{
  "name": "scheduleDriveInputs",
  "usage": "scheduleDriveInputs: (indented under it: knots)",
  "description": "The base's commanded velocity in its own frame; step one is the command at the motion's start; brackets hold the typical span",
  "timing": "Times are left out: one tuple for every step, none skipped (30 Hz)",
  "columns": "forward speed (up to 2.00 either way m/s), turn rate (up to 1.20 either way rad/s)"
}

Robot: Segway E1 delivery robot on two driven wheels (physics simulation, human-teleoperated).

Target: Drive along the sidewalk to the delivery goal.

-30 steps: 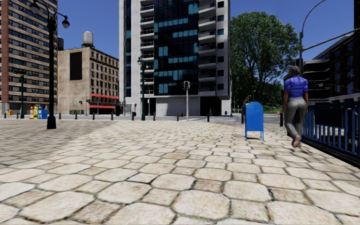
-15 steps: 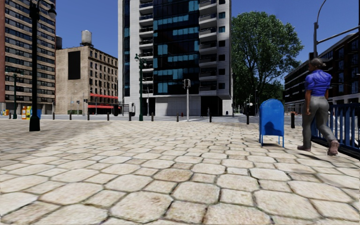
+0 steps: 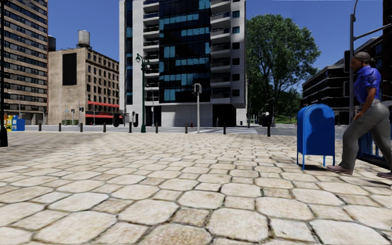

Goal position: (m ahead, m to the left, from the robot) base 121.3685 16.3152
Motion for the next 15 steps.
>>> scheduleDriveInputs:
  knots:
    - [2.0,-0.25]
    - [2.0,-0.25]
    - [2.0,-0.25]
    - [2.0,-0.25]
    - [2.0,-0.25]
    - [2.0,-0.25]
    - [1.89,0.0]
    - [0.0,0.0]
    - [0.0,0.0]
    - [0.0,0.0]
    - [0.0,0.0]
    - [0.0,0.0]
    - [0.0,0.0]
    - [0.0,0.0]
    - [0.0,0.0]
